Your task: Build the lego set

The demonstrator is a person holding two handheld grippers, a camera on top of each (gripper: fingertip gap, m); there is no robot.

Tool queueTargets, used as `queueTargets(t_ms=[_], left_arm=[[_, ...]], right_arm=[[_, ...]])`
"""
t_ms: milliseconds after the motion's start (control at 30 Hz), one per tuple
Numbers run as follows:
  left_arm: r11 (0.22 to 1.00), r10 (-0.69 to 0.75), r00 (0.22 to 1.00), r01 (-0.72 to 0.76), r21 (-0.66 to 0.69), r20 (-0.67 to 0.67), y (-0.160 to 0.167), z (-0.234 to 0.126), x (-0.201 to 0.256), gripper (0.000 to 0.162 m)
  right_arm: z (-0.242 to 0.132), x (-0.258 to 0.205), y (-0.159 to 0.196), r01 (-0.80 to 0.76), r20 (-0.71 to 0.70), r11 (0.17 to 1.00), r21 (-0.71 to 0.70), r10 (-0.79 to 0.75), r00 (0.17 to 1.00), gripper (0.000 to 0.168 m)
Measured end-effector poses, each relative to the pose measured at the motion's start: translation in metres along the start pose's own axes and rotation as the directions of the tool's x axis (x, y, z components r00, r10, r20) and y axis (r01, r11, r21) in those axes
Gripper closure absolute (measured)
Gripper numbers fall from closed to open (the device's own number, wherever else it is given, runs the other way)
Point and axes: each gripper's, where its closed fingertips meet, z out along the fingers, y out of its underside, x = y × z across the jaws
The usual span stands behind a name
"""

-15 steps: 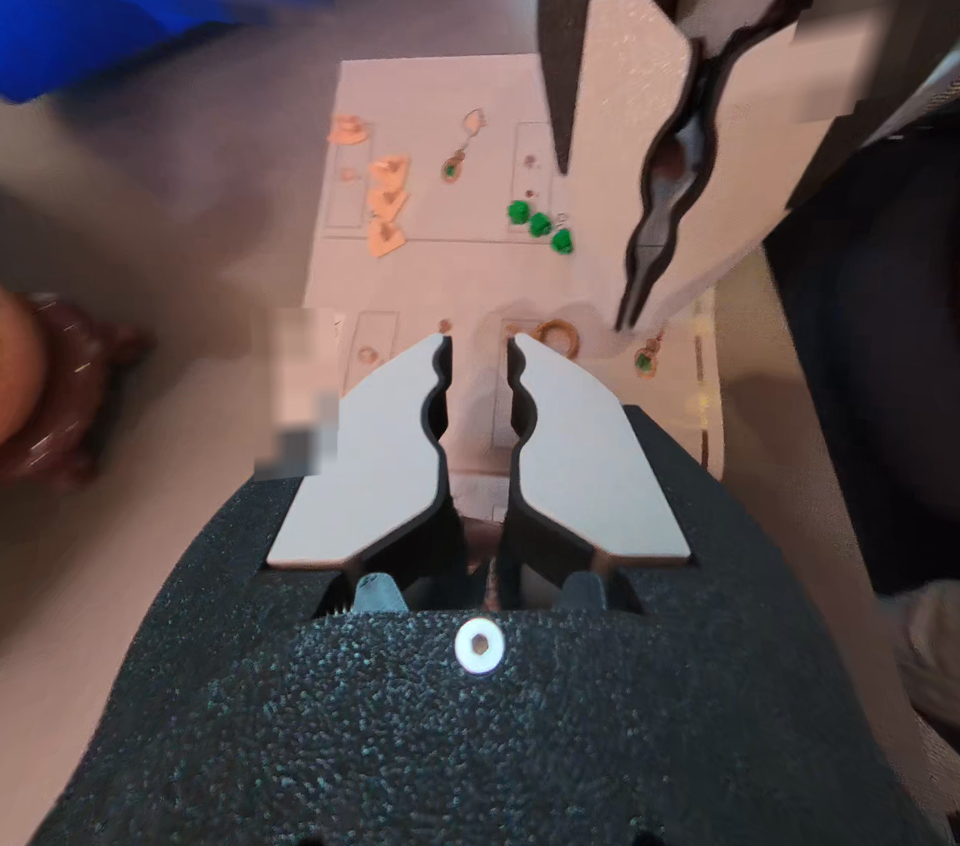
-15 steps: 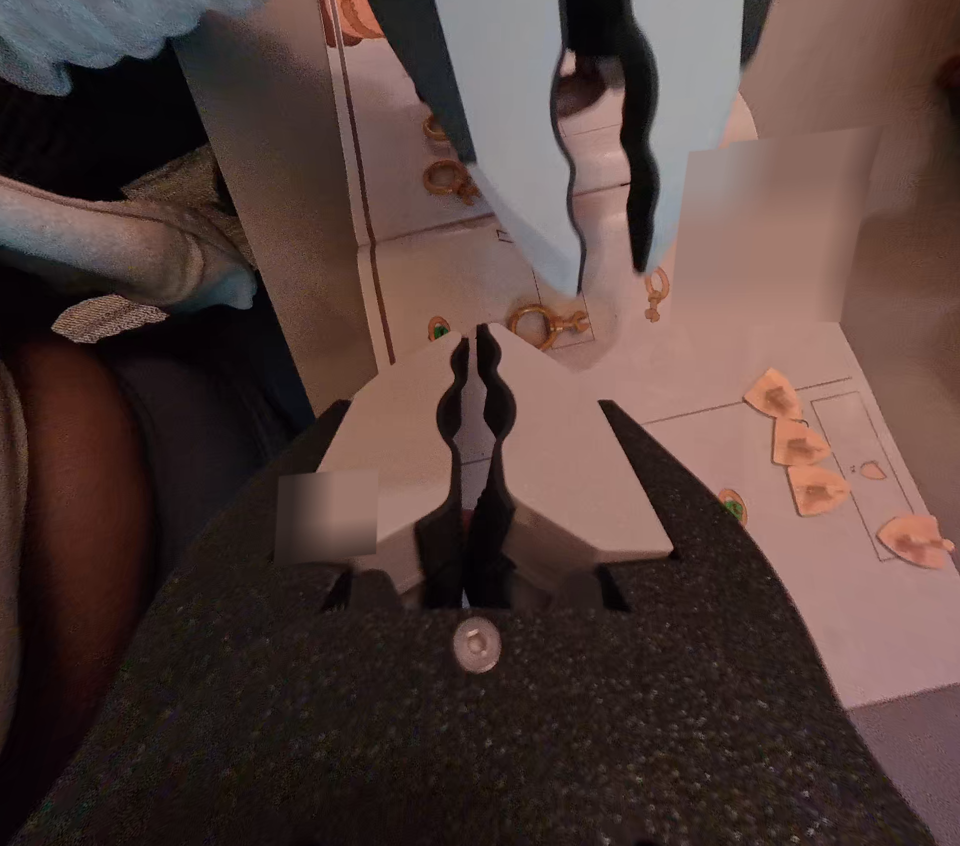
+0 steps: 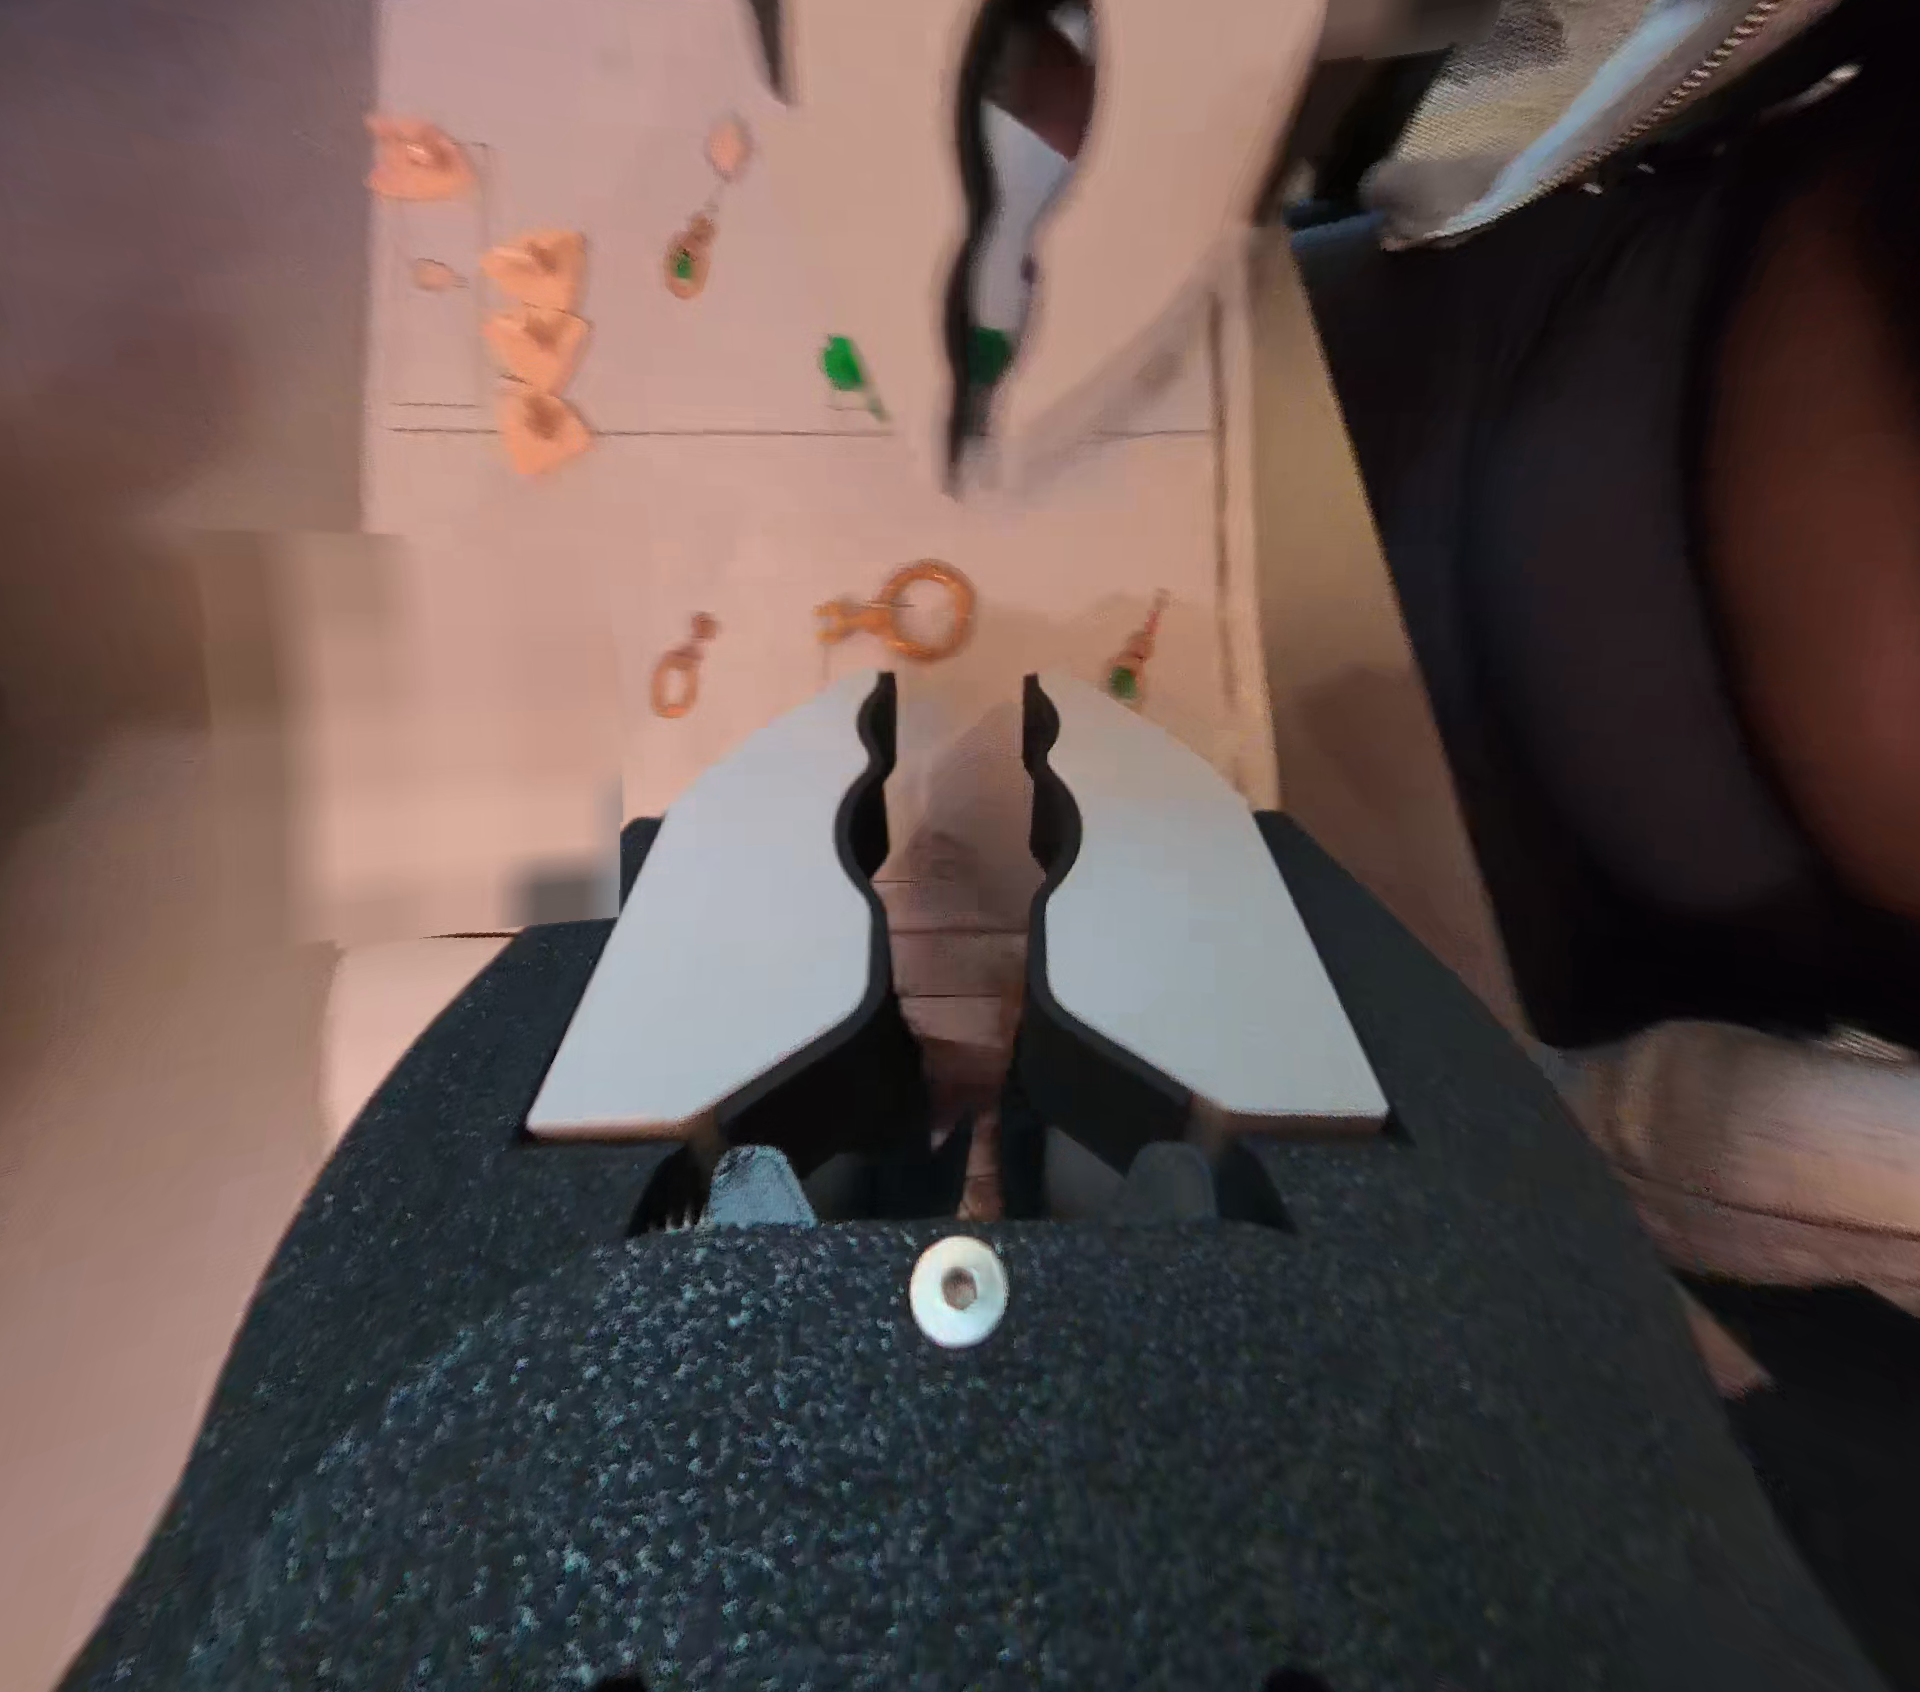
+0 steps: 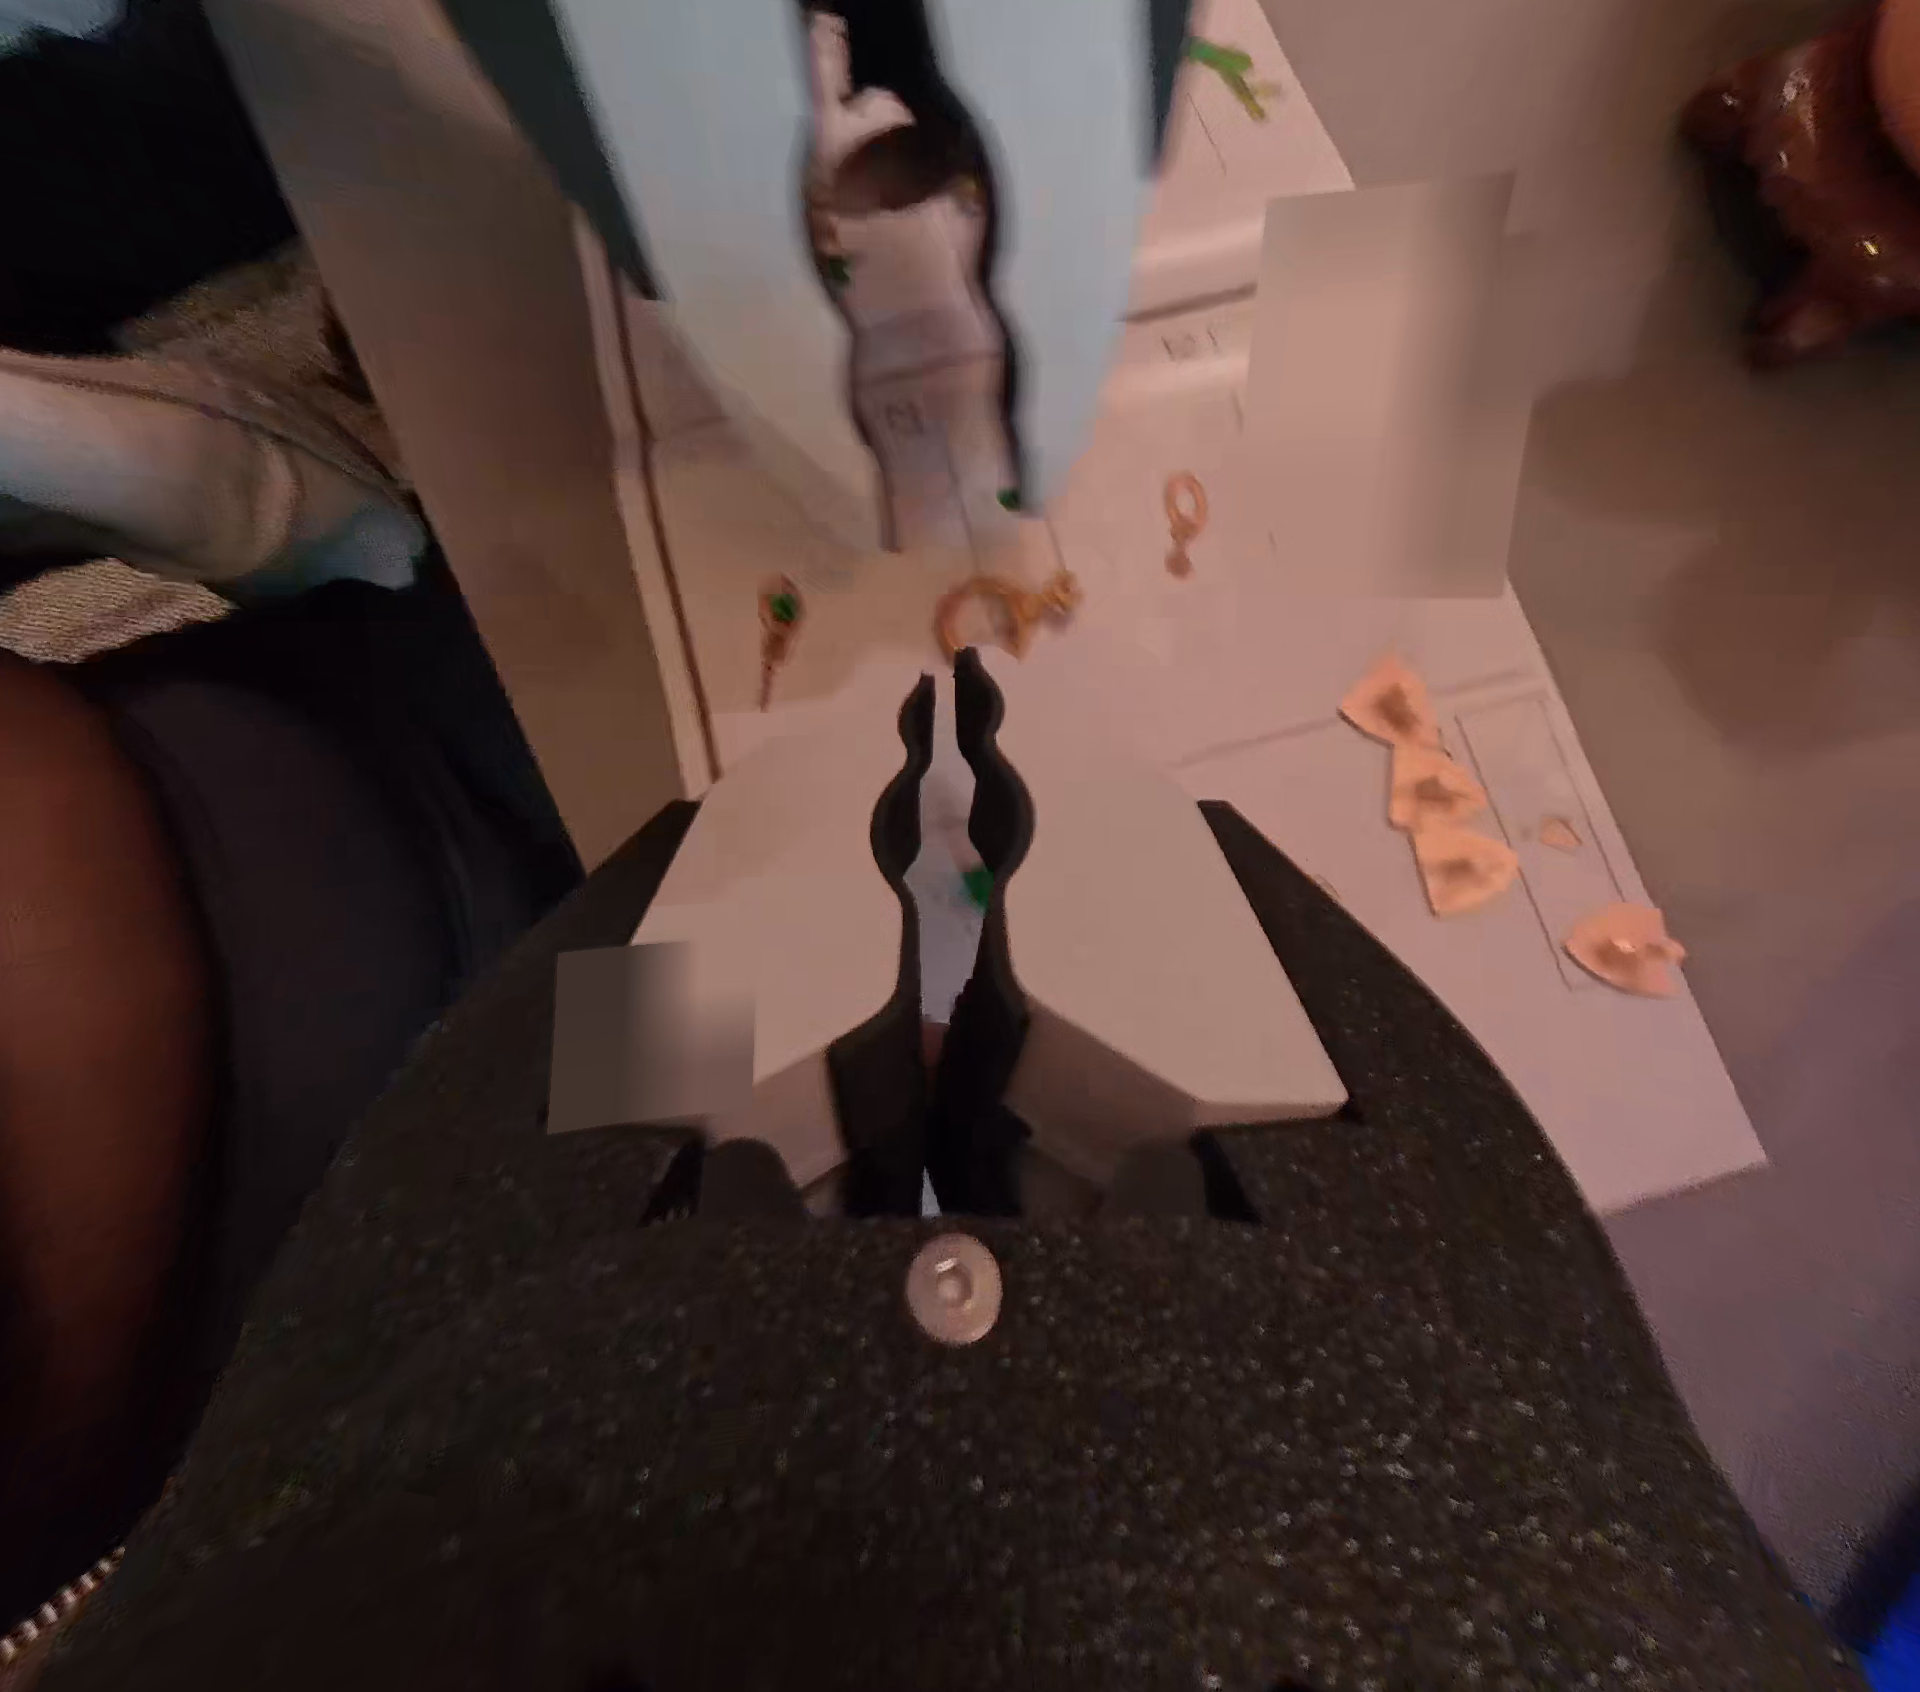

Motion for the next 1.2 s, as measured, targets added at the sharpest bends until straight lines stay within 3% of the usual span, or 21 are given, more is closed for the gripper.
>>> queueTargets(t_ms=[133, 267, 333, 433, 533, 600, 667, 733, 867, 967, 1100, 1200], left_arm=[[0.995, 0.094, 0.995, -0.093, 0.034, -0.042, -0.007, 0.0, -0.02, 0.115], [0.984, 0.174, 0.961, -0.178, -0.001, -0.214, 0.001, 0.011, -0.008, 0.114], [0.979, 0.194, 0.941, -0.205, -0.01, -0.278, 0.005, 0.012, 0.004, 0.115], [0.973, 0.222, 0.936, -0.229, 0.008, -0.272, 0.002, 0.011, 0.016, 0.115], [0.977, 0.213, 0.964, -0.208, 0.046, -0.157, -0.011, 0.013, 0.021, 0.122], [0.982, 0.173, 0.983, -0.167, 0.09, -0.063, -0.019, 0.015, 0.02, 0.127], [0.982, 0.12, 0.993, -0.12, 0.143, 0.008, -0.023, 0.015, 0.016, 0.13], [0.981, 0.072, 0.997, -0.075, 0.18, 0.021, -0.026, 0.017, 0.016, 0.136], [0.989, 0.037, 0.999, -0.038, 0.14, 0.014, -0.022, 0.027, 0.02, 0.139], [0.996, 0.022, 1.0, -0.021, 0.086, -0.01, -0.022, 0.034, 0.028, 0.14], [0.992, -0.105, 0.994, 0.105, 0.075, -0.001, -0.021, 0.033, 0.028, 0.145], [0.985, -0.135, 0.989, 0.128, 0.115, 0.054, -0.024, 0.025, 0.024, 0.141]], right_arm=[[0.019, 0.0, -0.001, -0.023, -0.05, 0.999, -0.047, 0.021, 0.999, 0.151], [0.025, -0.01, 0.004, -0.053, 0.053, 0.996, -0.075, 0.057, 0.997, 0.161], [0.018, -0.019, 0.011, 0.049, 0.17, 0.992, -0.114, -0.029, 0.985, 0.165], [0.001, -0.025, 0.031, 0.349, 0.4, 0.923, -0.164, -0.261, 0.879, 0.165], [-0.007, -0.015, 0.039, 0.599, 0.505, 0.783, -0.168, -0.453, 0.734, 0.165], [-0.007, -0.017, 0.039, 0.686, 0.57, 0.717, -0.12, -0.516, 0.639, 0.164], [-0.005, -0.017, 0.037, 0.711, 0.58, 0.699, -0.076, -0.55, 0.602, 0.163], [-0.01, -0.018, 0.028, 0.661, 0.555, 0.75, -0.031, -0.537, 0.636, 0.155], [-0.03, -0.007, 0.01, 0.392, 0.337, 0.919, 0.025, -0.377, 0.863, 0.14], [-0.038, 0.014, 0.031, 0.165, 0.1, 0.985, -0.043, -0.16, 0.982, 0.151], [-0.036, 0.008, 0.044, -0.133, -0.018, 0.991, -0.028, 0.132, 0.991, 0.161], [-0.032, 0.005, 0.049, -0.152, -0.08, 0.987, -0.047, 0.148, 0.986, 0.155]])
